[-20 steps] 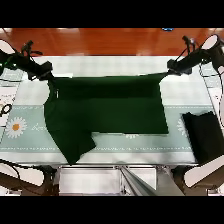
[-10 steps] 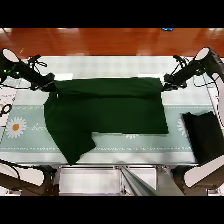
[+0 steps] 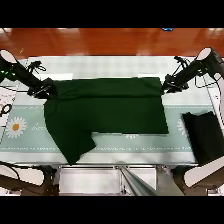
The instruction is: Fold the shirts.
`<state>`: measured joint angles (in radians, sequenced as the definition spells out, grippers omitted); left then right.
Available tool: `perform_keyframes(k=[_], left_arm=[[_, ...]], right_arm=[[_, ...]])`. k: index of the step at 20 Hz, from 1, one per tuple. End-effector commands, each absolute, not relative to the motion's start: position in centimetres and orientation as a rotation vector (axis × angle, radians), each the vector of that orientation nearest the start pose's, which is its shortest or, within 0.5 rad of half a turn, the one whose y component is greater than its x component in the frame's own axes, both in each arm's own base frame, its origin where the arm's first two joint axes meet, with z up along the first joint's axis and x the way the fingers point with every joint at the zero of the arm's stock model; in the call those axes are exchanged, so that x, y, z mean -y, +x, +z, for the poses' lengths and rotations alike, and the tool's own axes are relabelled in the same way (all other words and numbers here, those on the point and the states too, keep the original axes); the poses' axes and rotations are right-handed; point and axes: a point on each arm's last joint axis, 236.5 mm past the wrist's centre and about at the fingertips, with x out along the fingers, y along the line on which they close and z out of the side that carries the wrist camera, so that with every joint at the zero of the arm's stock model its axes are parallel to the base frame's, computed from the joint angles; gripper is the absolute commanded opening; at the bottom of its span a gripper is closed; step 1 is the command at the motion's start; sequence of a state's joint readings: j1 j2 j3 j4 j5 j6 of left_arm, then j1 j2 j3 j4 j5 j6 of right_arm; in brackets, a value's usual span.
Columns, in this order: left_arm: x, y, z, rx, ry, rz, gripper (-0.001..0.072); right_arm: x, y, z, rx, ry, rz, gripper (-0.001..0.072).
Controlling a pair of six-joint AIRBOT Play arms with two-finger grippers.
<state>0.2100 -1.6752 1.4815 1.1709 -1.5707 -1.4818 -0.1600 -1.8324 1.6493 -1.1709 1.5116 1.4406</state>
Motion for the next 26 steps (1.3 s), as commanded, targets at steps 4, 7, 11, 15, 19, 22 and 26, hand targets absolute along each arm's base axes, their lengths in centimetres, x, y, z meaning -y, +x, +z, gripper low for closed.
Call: perform_keyframes(k=[4, 7, 11, 15, 19, 22, 26], left_arm=[[-1.9, 29.7, -4.7, -1.546, -0.564, 0.002, 0.0506], [-2.7, 23.7, -7.1, -1.451, -0.79, 0.079, 0.0506], [-1.2, 20.4, -8.9, -1.34, -1.079, 0.142, 0.0506], [-0.4, 19.6, -9.5, -1.366, -1.069, 0.109, 0.0506], [0.9, 18.8, -10.0, -1.402, -1.061, 0.075, 0.0505], [1.9, 19.0, -10.4, -1.435, -0.995, 0.039, 0.0505], [3.8, 18.3, -12.2, -1.54, -0.962, -0.008, 0.045]], right_arm=[[-3.0, 39.2, -2.7, -1.456, 0.549, 0.289, 0.0414], [-5.7, 35.1, -2.9, -1.35, 0.638, 0.372, 0.0414], [-9.7, 30.5, -3.4, -1.328, 0.7, 0.46, 0.0413], [-11.7, 29.0, -4.1, -1.351, 0.679, 0.488, 0.0414], [-12.3, 29.2, -3.8, -1.34, 0.695, 0.5, 0.0414], [-12.1, 29.4, -3.8, -1.332, 0.699, 0.489, 0.0413], [-12.2, 29.9, -2.7, -1.296, 0.728, 0.494, 0.0408]])
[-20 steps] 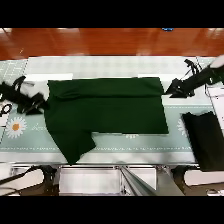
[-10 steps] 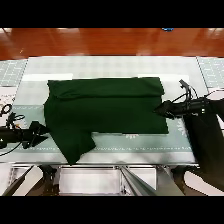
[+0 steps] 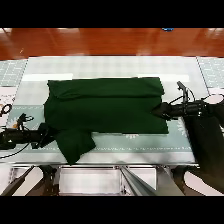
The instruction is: Fold the shirts.
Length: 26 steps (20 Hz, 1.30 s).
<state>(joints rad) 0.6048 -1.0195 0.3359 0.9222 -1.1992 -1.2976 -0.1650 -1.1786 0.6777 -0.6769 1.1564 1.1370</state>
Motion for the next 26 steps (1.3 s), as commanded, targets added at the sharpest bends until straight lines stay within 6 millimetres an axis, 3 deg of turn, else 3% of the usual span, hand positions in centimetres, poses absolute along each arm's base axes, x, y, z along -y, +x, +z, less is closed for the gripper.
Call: perform_keyframes(k=[1, 2, 4, 6, 8, 11, 15, 21, 22, 23, 24, 26], left_arm=[[4.2, 18.0, -12.5, -1.567, -0.964, -0.019, 0.0131], [4.6, 17.7, -12.4, -1.588, -0.971, -0.036, 0.0015], [4.6, 17.6, -11.9, -1.606, -0.964, -0.059, 0.0015], [4.2, 18.3, -11.4, -1.588, -0.956, -0.062, 0.0015], [3.9, 18.8, -11.2, -1.574, -0.948, -0.061, 0.0015], [4.0, 18.7, -11.1, -1.581, -0.949, -0.068, 0.0015], [4.1, 18.7, -11.1, -1.583, -0.949, -0.069, 0.0015], [3.9, 18.9, -11.2, -1.574, -0.943, -0.065, 0.0015], [3.9, 18.9, -11.2, -1.572, -0.939, -0.069, 0.0015], [3.9, 18.9, -11.2, -1.571, -0.936, -0.071, 0.0015], [3.7, 19.1, -11.0, -1.565, -0.928, -0.076, 0.0015], [3.1, 20.3, -10.3, -1.538, -0.907, -0.084, 0.0015]], right_arm=[[-11.2, 30.3, -2.2, -1.267, 0.735, 0.47, 0.0408], [-9.4, 30.7, -1.8, -1.234, 0.743, 0.428, 0.0408], [-4.9, 29.7, -1.6, -1.226, 0.737, 0.317, 0.0408], [-0.4, 25.9, -3.4, -1.356, 0.697, 0.138, 0.0407], [1.9, 22.4, -5.7, -1.474, 0.673, 0.006, 0.0408], [0.5, 21.2, -8.4, -1.496, 0.748, -0.041, 0.0407], [-1.7, 21.0, -10.1, -1.537, 0.765, -0.004, 0.0408], [-5.3, 24.2, -11.9, -1.5, 0.851, 0.086, 0.04], [-5.8, 24.8, -11.9, -1.489, 0.833, 0.115, 0.0287], [-6.4, 25.3, -11.5, -1.478, 0.804, 0.16, 0.011], [-6.9, 25.8, -10.8, -1.46, 0.779, 0.21, 0.0024], [-7.0, 26.9, -9.1, -1.438, 0.757, 0.265, 0.0024]])
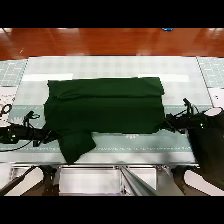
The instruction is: Fold the shirts.
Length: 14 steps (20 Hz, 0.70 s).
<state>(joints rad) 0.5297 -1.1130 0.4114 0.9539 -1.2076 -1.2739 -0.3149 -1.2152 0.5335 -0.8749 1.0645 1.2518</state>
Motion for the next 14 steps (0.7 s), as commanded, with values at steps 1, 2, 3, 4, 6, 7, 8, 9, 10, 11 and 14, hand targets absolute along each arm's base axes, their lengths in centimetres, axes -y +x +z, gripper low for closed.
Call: perform_keyframes(k=[1, 2, 3, 4, 6, 7, 8, 9, 10, 11, 14], left_arm=[[2.6, 21.2, -9.7, -1.513, -0.892, -0.087, 0.0015], [2.1, 22.4, -8.9, -1.478, -0.881, -0.088, 0.0015], [1.4, 23.9, -7.9, -1.436, -0.87, -0.088, 0.0015], [0.7, 25.5, -7.1, -1.388, -0.86, -0.076, 0.0014], [-0.7, 28.8, -5.6, -1.295, -0.804, -0.047, 0.0014], [-0.9, 30.6, -4.8, -1.253, -0.776, -0.04, 0.0014], [-0.8, 32.3, -4.1, -1.218, -0.755, -0.037, 0.0014], [-0.6, 34.0, -3.6, -1.195, -0.734, -0.045, 0.0014], [0.0, 35.6, -3.1, -1.181, -0.709, -0.066, 0.0014], [0.5, 37.3, -2.9, -1.174, -0.686, -0.087, 0.0014], [0.8, 42.4, -2.4, -1.137, -0.657, -0.105, 0.0014]], right_arm=[[-6.7, 27.5, -8.1, -1.424, 0.74, 0.282, 0.0023], [-6.3, 28.2, -7.0, -1.407, 0.722, 0.294, 0.0023], [-5.8, 28.8, -6.3, -1.394, 0.696, 0.301, 0.0024], [-5.1, 29.9, -5.7, -1.366, 0.661, 0.289, 0.0023], [-5.0, 32.2, -4.6, -1.295, 0.6, 0.286, 0.0023], [-4.8, 33.8, -4.2, -1.245, 0.557, 0.273, 0.0023], [-4.5, 35.2, -3.8, -1.201, 0.543, 0.247, 0.0023], [-4.3, 36.6, -3.4, -1.175, 0.542, 0.234, 0.0023], [-4.2, 37.9, -3.2, -1.163, 0.561, 0.237, 0.0023], [-4.1, 39.1, -3.2, -1.159, 0.57, 0.241, 0.0023], [-4.1, 42.7, -3.0, -1.149, 0.61, 0.267, 0.0023]])
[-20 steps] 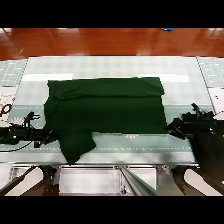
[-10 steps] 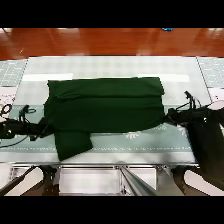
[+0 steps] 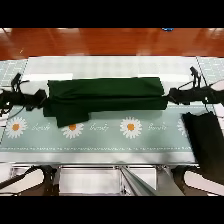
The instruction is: Fold the shirts.
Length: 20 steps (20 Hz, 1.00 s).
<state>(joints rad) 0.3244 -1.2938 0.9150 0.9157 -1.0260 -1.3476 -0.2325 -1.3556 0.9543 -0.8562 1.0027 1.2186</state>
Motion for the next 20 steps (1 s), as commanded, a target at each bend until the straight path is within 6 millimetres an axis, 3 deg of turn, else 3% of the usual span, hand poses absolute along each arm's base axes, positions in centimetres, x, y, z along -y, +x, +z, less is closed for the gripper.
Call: perform_keyframes(k=[1, 8, 15, 16, 17, 18, 20], left_arm=[[0.5, 44.0, -2.5, -1.132, -0.685, -0.088, 0.0014], [1.0, 50.6, -5.2, -1.153, -0.668, -0.128, 0.0015], [1.4, 52.0, -7.5, -1.179, -0.669, -0.134, 0.0018], [1.8, 51.9, -7.5, -1.189, -0.691, -0.136, 0.0146], [2.5, 51.5, -7.2, -1.209, -0.71, -0.164, 0.0463], [3.1, 50.7, -6.6, -1.241, -0.678, -0.23, 0.0508], [2.8, 49.6, -4.3, -1.283, -0.634, -0.303, 0.0507]], right_arm=[[-4.0, 44.0, -2.8, -1.135, 0.619, 0.273, 0.0023], [-4.2, 49.1, -4.6, -1.148, 0.687, 0.318, 0.0023], [-4.4, 50.8, -6.9, -1.147, 0.754, 0.304, 0.0031], [-4.4, 51.1, -6.8, -1.137, 0.755, 0.299, 0.0204], [-5.0, 51.3, -6.2, -1.125, 0.782, 0.314, 0.0419], [-5.6, 51.2, -5.2, -1.122, 0.803, 0.348, 0.0416], [-5.1, 50.7, -2.4, -1.118, 0.8, 0.403, 0.0416]])
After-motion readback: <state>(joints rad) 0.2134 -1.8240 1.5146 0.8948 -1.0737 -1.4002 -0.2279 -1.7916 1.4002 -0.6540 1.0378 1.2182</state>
